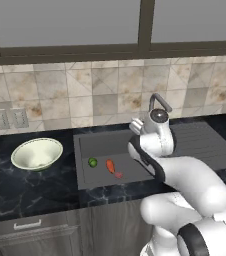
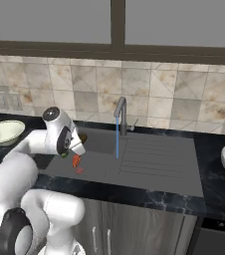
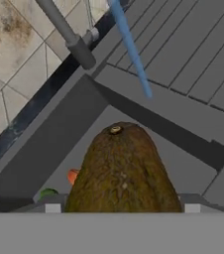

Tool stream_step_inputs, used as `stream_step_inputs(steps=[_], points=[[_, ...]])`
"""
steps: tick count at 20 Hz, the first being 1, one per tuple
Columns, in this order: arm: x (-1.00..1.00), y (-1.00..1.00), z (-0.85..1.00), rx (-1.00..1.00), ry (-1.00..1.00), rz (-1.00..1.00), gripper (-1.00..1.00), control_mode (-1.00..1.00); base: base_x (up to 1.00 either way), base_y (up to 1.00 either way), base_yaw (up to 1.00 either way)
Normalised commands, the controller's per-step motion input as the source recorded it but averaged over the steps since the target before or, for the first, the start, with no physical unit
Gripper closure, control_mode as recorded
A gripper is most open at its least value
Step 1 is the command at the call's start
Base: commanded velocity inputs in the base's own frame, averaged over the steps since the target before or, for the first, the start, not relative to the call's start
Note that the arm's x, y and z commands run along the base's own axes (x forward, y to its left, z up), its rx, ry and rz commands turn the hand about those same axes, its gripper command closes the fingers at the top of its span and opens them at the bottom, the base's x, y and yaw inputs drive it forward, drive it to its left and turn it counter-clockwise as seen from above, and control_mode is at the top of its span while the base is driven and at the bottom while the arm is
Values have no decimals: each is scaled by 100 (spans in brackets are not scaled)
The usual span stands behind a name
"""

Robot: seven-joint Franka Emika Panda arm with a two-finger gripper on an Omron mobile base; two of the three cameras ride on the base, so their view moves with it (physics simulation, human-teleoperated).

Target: Pick the avocados from the sink and place them in one bowl. Place the sweet potato in the other bowl. Then turn off the sink faucet.

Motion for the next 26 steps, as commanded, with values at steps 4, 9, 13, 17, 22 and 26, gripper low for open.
stream_step_inputs(steps=[4,9,13,17,22,26], points=[[-75,-44,89,0,-3,-3,100,-100,0,0,0],[-90,-40,61,0,-1,-3,100,-100,0,0,0],[-48,-60,55,0,0,-9,100,-100,0,0,0],[-5,-93,48,3,0,-8,100,-100,0,0,0],[-8,-100,38,10,0,0,100,-100,0,0,0],[-2,-100,27,11,0,0,100,-100,0,0,0]])
